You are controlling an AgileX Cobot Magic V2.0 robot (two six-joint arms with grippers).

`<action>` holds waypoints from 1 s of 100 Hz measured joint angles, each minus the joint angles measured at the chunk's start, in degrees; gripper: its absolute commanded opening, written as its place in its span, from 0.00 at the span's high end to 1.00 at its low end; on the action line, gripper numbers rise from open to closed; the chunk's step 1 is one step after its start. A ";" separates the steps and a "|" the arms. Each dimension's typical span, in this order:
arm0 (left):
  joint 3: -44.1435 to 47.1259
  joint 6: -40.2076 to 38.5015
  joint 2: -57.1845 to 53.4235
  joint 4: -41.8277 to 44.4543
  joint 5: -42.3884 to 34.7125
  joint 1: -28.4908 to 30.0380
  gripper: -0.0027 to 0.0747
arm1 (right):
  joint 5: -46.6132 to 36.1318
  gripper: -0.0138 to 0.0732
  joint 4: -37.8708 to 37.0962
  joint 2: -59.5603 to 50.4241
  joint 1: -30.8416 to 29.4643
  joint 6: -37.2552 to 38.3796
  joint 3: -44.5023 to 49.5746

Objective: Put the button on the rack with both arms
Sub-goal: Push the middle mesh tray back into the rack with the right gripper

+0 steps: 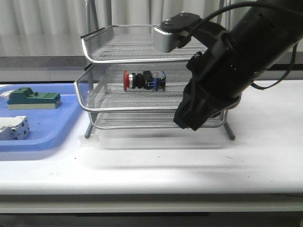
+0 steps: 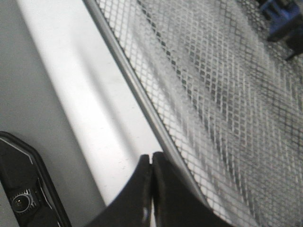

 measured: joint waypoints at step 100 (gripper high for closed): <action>0.00 0.00 0.00 0.00 0.00 0.00 0.99 | 10.21 0.91 0.42 -15.64 -8.22 17.75 -3.61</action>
